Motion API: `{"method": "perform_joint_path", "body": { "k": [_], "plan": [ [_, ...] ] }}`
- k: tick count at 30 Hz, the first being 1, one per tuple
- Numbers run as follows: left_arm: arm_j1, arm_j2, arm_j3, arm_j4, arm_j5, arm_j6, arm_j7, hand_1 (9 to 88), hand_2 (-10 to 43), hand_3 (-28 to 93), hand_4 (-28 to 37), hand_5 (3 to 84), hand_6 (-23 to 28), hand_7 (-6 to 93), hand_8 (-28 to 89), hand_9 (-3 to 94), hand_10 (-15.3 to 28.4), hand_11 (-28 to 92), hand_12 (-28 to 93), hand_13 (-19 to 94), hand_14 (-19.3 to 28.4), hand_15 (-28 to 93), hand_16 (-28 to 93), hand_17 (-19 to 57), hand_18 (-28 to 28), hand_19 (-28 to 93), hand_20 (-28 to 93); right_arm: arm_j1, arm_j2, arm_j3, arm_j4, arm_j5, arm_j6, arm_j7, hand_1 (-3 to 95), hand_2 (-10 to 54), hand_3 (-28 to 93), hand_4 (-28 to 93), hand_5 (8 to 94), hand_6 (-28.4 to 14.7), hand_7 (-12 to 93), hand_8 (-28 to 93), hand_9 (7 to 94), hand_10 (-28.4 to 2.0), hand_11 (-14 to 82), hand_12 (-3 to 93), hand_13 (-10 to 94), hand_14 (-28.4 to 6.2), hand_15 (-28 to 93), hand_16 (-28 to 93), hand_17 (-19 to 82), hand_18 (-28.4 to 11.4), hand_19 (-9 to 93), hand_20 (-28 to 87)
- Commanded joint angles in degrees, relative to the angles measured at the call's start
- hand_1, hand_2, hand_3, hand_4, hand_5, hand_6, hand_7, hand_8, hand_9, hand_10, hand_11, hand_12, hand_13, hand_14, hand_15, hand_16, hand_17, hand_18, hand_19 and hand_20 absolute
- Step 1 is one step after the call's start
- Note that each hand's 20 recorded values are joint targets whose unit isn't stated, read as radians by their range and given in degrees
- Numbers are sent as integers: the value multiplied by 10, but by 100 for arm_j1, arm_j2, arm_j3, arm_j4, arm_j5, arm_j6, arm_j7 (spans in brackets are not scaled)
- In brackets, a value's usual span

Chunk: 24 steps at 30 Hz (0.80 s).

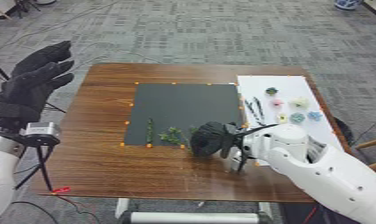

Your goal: Arrange flowers

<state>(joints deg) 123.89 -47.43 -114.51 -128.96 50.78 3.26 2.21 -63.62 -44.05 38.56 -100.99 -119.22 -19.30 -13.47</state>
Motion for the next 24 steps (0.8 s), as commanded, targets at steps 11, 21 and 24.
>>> {"method": "perform_joint_path", "body": {
  "k": [11, 21, 24],
  "plan": [
    [-73, -35, 45, -1, -35, 40, -2, 260, -50, 702, -258, 226, 23, 200, -94, 144, 92, 192, 196, 53, 119, 372, -40, -115, 177, 387, 84, 149, -651, -133, 215, 14, 99, 169, 294, 104, 932, -176, 576, 12, 355, -66, 609, -114, 429, 616, 545, -120, 782, 392, 247, -200, 778, 508],
    [-68, -40, 46, 6, -47, 51, -1, 257, -56, 715, -272, 230, 21, 206, -98, 146, 93, 201, 195, 54, 120, 383, -45, -115, 178, 390, 83, 318, -688, -206, 490, 96, 393, 579, 288, 101, 932, -184, 572, 12, 356, -70, 610, -111, 428, 613, 547, -119, 785, 375, 248, -203, 779, 509],
    [-59, -46, 53, 0, -44, 58, 3, 256, -57, 718, -276, 231, 21, 210, -100, 146, 93, 201, 194, 54, 120, 384, -45, -115, 178, 391, 82, 315, -650, -196, 527, 40, 469, 681, 286, 99, 932, -186, 572, 12, 355, -70, 611, -111, 428, 614, 549, -118, 787, 367, 250, -205, 781, 510]
  ]
}}
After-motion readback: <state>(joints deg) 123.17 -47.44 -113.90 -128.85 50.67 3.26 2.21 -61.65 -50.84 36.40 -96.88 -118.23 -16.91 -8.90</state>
